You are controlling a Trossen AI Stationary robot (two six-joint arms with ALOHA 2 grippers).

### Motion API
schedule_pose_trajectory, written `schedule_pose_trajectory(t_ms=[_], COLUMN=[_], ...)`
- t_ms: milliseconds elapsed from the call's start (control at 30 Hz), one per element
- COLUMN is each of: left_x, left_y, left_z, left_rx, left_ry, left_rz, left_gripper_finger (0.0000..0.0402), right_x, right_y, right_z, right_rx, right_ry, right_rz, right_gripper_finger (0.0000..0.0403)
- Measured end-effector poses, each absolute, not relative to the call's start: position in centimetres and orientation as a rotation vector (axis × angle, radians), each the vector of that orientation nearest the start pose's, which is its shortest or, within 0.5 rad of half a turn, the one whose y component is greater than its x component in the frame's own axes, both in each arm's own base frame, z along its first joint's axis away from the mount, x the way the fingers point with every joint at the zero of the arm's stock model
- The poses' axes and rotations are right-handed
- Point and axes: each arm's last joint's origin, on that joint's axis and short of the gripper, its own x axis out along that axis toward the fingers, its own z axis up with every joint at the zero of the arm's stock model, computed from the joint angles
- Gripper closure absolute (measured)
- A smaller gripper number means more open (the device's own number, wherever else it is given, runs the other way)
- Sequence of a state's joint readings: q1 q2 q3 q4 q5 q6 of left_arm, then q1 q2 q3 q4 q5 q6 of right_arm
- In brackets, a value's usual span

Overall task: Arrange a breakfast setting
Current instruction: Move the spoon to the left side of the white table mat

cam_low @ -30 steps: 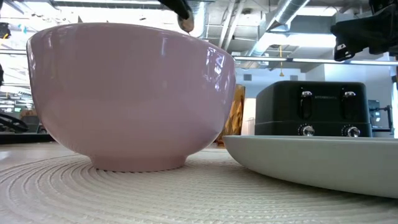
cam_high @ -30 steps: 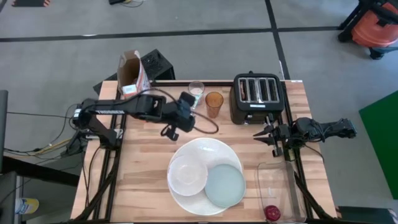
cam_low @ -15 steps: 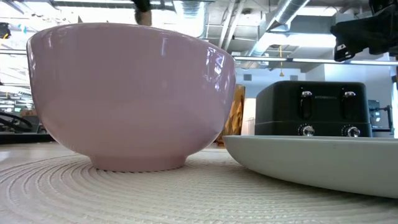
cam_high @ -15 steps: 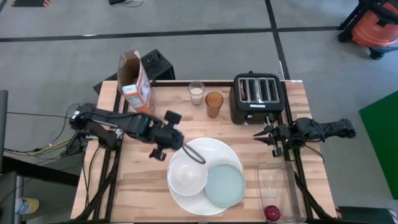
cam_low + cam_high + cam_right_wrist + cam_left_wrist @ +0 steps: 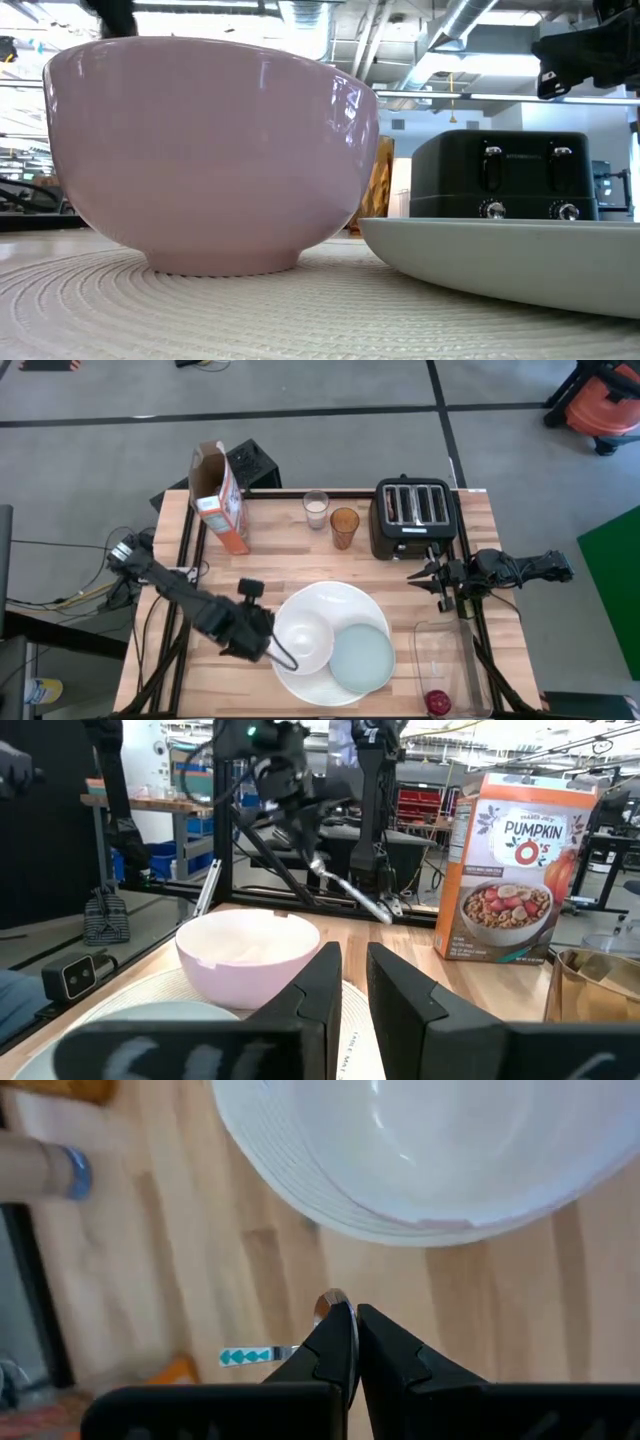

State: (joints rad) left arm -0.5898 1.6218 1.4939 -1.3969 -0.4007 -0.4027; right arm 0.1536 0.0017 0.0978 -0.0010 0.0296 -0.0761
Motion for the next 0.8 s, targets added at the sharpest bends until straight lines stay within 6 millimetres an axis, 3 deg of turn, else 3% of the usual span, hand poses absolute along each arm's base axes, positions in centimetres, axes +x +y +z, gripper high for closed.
schedule_pose_trajectory(t_ms=[267,633,800], left_x=[22.8,21.6,21.2], left_y=[-18.4,-21.1,-21.7], left_z=[26.2,25.9,23.9], left_rx=[0.324,0.282,0.261], left_ry=[1.234,1.09,1.055], left_rz=[0.118,0.099,0.079], left_gripper_finger=[0.04,0.04,0.04], right_x=[8.9,8.9,8.9], right_y=[1.3,1.3,1.3], right_z=[19.6,19.6,19.6], right_rx=[-0.02,-0.015,-0.016], right_ry=[-0.096,-0.096,-0.096], right_rz=[0.122,0.12,0.12], right_gripper_finger=[0.0327,0.0327,0.0327])
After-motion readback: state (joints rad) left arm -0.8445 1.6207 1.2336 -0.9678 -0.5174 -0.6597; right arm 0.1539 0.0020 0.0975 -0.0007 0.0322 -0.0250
